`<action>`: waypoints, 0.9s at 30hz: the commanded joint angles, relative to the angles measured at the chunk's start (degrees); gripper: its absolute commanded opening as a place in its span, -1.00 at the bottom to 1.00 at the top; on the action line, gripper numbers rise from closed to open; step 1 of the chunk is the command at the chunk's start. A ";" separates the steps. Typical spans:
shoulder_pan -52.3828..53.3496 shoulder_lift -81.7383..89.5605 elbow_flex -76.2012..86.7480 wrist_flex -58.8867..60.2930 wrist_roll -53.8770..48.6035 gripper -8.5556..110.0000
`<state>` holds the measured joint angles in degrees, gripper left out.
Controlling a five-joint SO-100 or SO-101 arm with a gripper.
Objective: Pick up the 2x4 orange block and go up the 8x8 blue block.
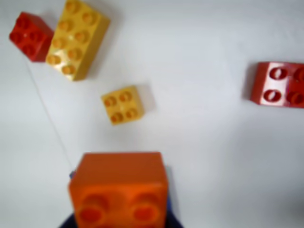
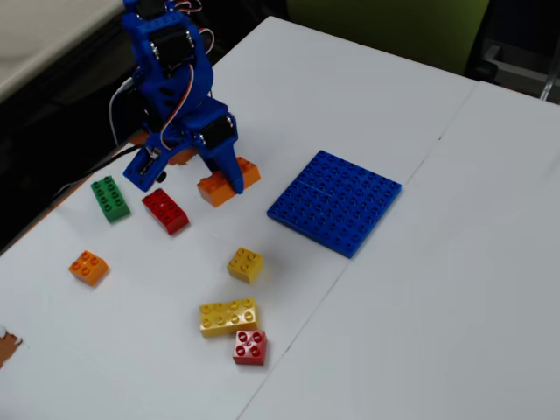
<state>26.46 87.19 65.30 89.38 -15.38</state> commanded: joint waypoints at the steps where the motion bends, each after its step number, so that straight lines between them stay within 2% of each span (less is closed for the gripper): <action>1: -5.54 3.08 0.00 -0.18 -1.32 -0.86; 9: -14.68 -1.76 -0.88 -2.11 -1.85 -0.86; 16: -16.96 -3.96 -1.23 -3.43 -5.45 -0.86; 27: -13.10 -10.55 -7.73 -13.45 -41.40 -0.85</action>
<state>13.71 76.55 60.82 78.57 -47.64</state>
